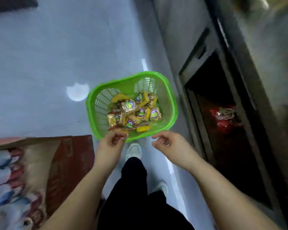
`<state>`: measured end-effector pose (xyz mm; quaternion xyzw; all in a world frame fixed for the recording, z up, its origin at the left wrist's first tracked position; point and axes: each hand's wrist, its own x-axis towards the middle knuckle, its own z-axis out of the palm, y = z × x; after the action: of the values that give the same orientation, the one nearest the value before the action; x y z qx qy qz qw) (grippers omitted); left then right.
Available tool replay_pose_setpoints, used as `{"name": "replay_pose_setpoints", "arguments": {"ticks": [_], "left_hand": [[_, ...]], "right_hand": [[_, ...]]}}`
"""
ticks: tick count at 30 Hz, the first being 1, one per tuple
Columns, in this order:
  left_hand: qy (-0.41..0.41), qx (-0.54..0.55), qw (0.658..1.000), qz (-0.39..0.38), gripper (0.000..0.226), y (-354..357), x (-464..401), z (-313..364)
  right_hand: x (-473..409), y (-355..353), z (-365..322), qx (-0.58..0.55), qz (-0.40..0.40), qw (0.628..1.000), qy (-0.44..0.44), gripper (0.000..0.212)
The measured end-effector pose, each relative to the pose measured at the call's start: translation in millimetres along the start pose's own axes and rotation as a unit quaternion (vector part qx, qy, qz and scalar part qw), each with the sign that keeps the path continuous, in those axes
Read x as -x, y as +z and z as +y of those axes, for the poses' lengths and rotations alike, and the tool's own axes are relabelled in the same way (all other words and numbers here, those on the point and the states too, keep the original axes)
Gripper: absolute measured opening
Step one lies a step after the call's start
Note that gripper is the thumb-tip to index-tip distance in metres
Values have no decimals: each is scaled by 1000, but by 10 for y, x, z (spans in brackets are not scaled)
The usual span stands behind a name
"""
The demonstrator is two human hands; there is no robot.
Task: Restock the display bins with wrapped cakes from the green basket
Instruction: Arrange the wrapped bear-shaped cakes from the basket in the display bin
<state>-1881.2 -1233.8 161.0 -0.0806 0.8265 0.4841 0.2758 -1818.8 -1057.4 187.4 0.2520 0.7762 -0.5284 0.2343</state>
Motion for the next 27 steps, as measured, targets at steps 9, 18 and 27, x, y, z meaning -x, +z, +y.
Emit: {"name": "replay_pose_setpoints", "arguments": {"ticks": [9,18,27], "left_hand": [[-75,-196,972,-106,25,171,-1851,-1588],[-44,-494,868,-10,61,485,-3109,-2161],[-76,-571,816,-34,70,525,-3017,-2239]], "right_hand": [[-2350,601,1189,122,-35,992,10,11],[-3712,1148,1206,314,1,932,-183,26],[-4099,1587,1048,436,-8,882,-179,92]]}}
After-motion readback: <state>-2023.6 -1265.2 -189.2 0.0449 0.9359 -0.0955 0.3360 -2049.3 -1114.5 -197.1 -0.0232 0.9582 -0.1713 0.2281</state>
